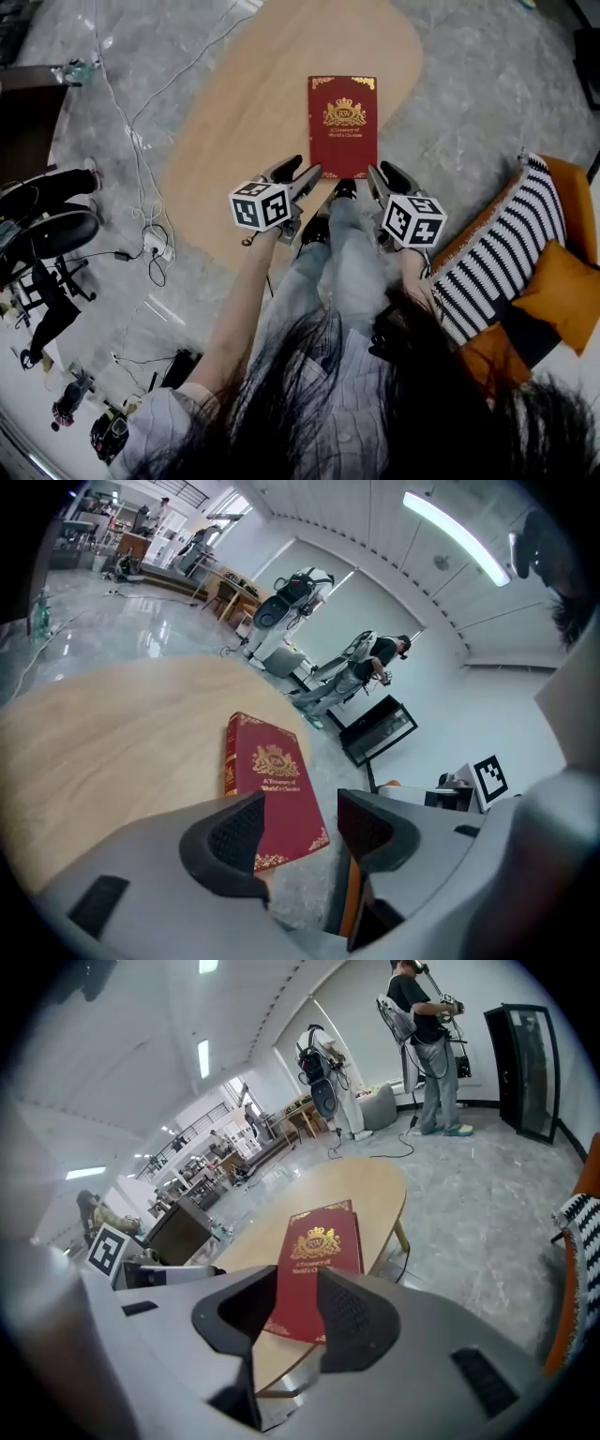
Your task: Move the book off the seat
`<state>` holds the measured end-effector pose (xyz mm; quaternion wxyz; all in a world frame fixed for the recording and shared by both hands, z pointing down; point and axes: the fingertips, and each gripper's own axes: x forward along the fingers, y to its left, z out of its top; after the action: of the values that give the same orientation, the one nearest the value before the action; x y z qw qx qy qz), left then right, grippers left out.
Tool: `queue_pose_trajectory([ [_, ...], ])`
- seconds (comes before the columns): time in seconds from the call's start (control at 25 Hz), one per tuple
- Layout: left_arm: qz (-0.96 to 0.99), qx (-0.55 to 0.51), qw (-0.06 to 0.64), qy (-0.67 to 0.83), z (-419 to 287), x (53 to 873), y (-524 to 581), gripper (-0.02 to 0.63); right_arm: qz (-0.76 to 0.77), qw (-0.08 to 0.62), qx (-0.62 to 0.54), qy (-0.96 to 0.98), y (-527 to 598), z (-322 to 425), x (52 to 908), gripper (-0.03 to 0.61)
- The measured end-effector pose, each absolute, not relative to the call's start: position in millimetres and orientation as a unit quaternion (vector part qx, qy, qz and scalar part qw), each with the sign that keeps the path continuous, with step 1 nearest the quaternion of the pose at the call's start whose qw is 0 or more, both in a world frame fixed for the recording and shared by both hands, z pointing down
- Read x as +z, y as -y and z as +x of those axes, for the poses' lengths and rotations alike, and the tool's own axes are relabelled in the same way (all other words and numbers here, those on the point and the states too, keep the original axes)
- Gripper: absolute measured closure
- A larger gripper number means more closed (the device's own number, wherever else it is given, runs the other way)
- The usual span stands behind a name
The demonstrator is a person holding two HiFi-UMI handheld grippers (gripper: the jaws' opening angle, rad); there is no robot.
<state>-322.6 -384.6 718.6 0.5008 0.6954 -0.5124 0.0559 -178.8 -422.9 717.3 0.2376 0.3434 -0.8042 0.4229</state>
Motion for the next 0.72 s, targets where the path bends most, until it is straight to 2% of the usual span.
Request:
queue_pose_trajectory([
  [0.44,0.754,0.039,0.433,0.492,-307,608,358,0.362,0.337,0.172,0.396,0.837,390,-184,601,0.479],
  [0.72,0.778,0.006,0.403,0.481,-301,545,341,0.388,0.325,0.152,0.367,0.858,371,-191,542,0.491],
])
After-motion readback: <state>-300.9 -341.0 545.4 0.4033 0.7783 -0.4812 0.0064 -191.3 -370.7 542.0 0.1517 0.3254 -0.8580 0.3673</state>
